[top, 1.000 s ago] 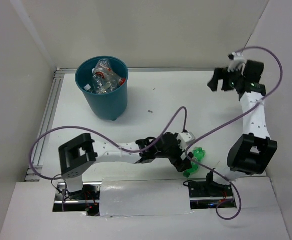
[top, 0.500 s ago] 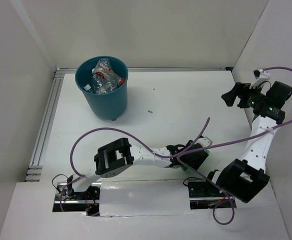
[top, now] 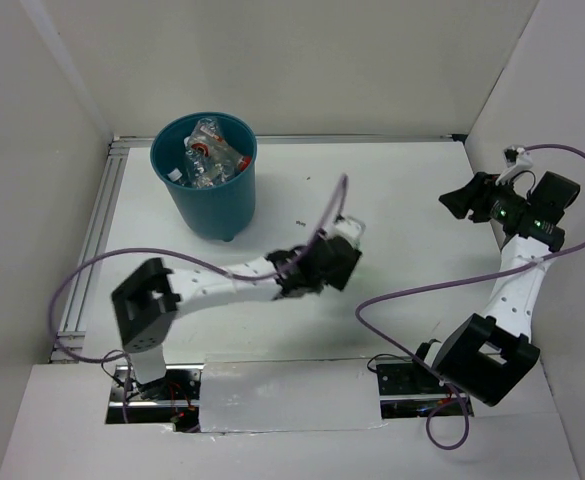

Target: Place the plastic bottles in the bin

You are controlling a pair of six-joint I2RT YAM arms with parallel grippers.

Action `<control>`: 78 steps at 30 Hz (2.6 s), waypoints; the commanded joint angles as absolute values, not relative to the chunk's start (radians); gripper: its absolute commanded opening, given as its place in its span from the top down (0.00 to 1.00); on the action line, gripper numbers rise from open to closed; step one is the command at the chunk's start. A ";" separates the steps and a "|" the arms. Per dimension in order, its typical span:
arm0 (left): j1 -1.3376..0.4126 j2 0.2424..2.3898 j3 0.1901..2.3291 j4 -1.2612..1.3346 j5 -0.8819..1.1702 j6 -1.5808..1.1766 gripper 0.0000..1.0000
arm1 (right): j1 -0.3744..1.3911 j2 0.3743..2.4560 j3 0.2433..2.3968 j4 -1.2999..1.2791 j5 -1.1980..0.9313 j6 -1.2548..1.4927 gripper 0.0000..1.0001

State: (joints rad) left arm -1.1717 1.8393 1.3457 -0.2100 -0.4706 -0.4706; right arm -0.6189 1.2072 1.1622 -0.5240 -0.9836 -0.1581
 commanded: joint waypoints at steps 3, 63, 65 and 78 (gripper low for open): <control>-0.962 1.527 1.396 -0.080 -0.474 -0.290 1.00 | -0.632 1.199 1.121 -0.440 -1.065 -0.144 0.31; -0.233 1.267 1.445 -0.177 -0.307 -0.459 0.00 | -0.632 1.269 1.043 -0.630 -1.037 -0.434 0.00; -0.271 1.163 1.370 -0.103 -0.120 -0.385 0.00 | -0.632 1.279 1.054 -0.630 -0.949 -0.445 0.00; -0.649 0.979 0.844 0.080 0.031 -0.245 0.00 | -0.632 1.157 0.996 -0.365 -0.433 -0.252 0.00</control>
